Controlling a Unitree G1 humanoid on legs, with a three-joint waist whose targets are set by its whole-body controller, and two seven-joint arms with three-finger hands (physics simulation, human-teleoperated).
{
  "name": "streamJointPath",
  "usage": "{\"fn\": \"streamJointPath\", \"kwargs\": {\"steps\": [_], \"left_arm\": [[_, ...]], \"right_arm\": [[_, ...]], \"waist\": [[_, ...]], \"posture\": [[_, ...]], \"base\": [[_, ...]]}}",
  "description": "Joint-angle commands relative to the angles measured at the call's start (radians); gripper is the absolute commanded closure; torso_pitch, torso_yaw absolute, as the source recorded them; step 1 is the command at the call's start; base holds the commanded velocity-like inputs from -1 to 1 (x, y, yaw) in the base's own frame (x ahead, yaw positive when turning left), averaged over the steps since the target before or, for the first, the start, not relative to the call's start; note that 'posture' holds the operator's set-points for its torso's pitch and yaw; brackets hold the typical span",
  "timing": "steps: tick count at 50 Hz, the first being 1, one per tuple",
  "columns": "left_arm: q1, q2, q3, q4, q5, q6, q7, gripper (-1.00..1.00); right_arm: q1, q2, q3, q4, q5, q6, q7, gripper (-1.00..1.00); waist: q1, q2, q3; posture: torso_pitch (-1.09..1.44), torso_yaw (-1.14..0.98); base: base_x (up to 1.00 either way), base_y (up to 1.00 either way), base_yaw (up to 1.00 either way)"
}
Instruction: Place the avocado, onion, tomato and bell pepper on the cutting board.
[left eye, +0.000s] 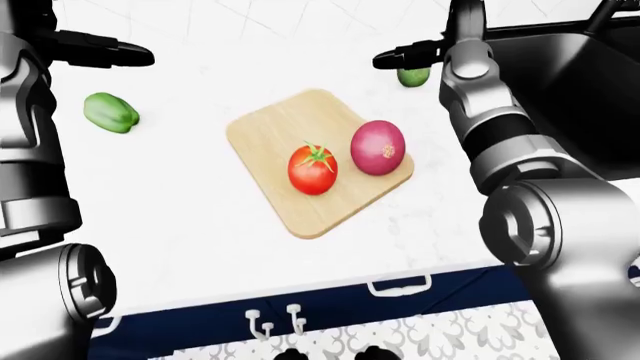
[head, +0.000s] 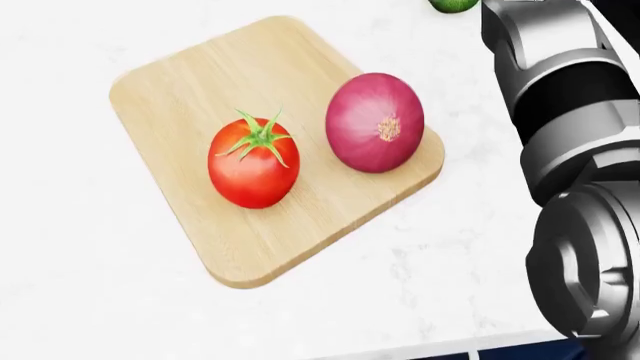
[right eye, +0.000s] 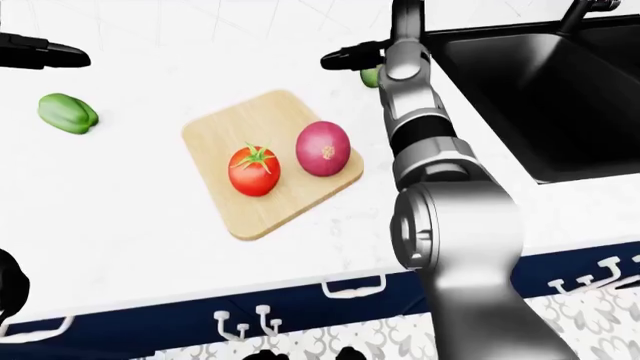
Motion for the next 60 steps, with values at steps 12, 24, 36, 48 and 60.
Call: {"fn": "streamJointPath", "kwargs": {"steps": [12, 24, 36, 48, 60], "left_arm": [[0.001, 0.025, 0.022, -0.086, -0.028, 0.013, 0.009, -1.00], [0.016, 0.030, 0.024, -0.117, -0.024, 0.027, -0.002, -1.00], [0.030, 0.033, 0.031, -0.124, -0.031, 0.022, -0.004, -1.00], [0.041, 0.044, 0.036, -0.145, -0.034, 0.035, -0.009, -1.00], [0.039, 0.046, 0.034, -0.146, -0.031, 0.035, -0.011, -1.00]], "right_arm": [[-0.062, -0.013, -0.017, -0.037, -0.011, 0.013, -0.049, -1.00], [-0.066, -0.012, -0.028, -0.035, -0.031, 0.040, -0.116, -1.00], [-0.061, -0.010, -0.027, -0.034, -0.048, 0.053, -0.138, -1.00], [-0.066, -0.009, -0.049, -0.034, -0.030, 0.013, -0.181, -1.00], [-0.065, -0.005, -0.056, -0.033, -0.008, 0.013, -0.178, -1.00]], "waist": [[-0.005, 0.000, -0.020], [-0.005, -0.001, -0.002], [-0.006, 0.000, 0.021], [-0.006, 0.002, 0.059], [-0.007, 0.001, 0.101]], "posture": [[0.29, 0.00], [0.33, 0.00], [0.38, 0.00], [0.48, 0.00], [0.57, 0.00]], "base": [[0.00, 0.00, 0.00], [0.00, 0.00, 0.00], [0.00, 0.00, 0.00], [0.00, 0.00, 0.00], [0.00, 0.00, 0.00]]}}
